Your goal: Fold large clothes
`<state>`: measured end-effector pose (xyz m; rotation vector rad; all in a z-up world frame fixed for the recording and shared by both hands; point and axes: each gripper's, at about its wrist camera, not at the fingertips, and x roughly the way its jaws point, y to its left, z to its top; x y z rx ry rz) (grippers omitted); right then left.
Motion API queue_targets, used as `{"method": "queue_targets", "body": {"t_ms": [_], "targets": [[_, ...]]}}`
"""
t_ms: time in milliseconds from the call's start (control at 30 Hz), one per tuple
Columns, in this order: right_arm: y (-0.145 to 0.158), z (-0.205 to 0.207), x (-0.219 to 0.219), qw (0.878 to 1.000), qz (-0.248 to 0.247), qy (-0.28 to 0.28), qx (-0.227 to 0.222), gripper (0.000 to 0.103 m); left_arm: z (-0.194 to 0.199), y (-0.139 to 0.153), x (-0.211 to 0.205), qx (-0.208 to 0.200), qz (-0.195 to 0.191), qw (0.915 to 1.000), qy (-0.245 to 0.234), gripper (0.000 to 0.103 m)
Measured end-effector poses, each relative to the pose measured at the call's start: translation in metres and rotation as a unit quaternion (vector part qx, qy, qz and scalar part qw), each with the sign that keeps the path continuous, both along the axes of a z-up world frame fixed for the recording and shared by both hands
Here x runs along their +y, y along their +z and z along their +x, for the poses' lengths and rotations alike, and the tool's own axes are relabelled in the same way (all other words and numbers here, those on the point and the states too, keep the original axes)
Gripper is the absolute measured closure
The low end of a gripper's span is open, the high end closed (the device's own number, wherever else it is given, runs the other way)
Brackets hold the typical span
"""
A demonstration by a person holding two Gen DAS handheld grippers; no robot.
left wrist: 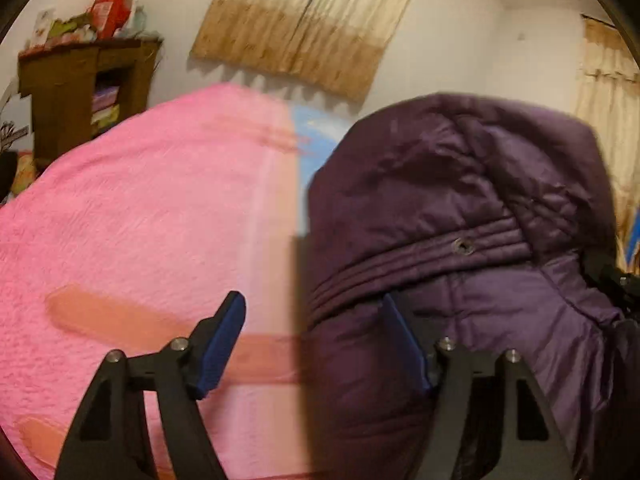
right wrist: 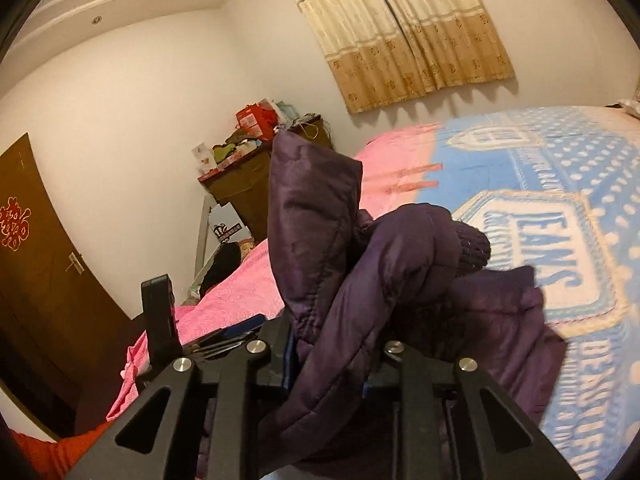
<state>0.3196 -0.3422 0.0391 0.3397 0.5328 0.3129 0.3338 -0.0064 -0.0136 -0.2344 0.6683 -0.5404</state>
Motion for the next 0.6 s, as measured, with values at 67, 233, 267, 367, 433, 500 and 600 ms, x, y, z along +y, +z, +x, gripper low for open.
{"method": "queue_targets", "body": {"t_ms": [67,233,267,367,433,500,600], "targets": [[-0.005,-0.003,-0.029,1.000,0.022,-0.017,0.008,0.080,-0.011,0.018,-0.024,-0.024,0.005,0.9994,-0.023,0.030],[-0.078,-0.003,-0.099,0.993,0.070,-0.066,0.068,0.079,-0.035,0.020,-0.100,-0.065,0.106,0.9903,-0.062,0.016],[-0.109,0.000,-0.116,0.988,0.095,-0.083,0.086,0.079,-0.036,0.010,-0.112,-0.065,0.124,0.9883,-0.061,0.016],[-0.164,-0.005,-0.148,0.964,0.231,-0.099,0.085,0.078,-0.047,0.000,-0.133,-0.091,0.161,0.9820,-0.039,0.015],[-0.177,-0.009,-0.152,0.954,0.271,-0.105,0.077,0.076,-0.048,-0.001,-0.137,-0.096,0.173,0.9794,-0.036,0.015],[-0.169,-0.010,-0.147,0.958,0.252,-0.109,0.085,0.072,-0.044,-0.001,-0.126,-0.087,0.167,0.9812,-0.045,0.015],[-0.149,-0.023,-0.142,0.962,0.227,-0.112,0.104,0.067,-0.044,-0.005,-0.112,-0.083,0.162,0.9814,-0.061,0.015]]}}
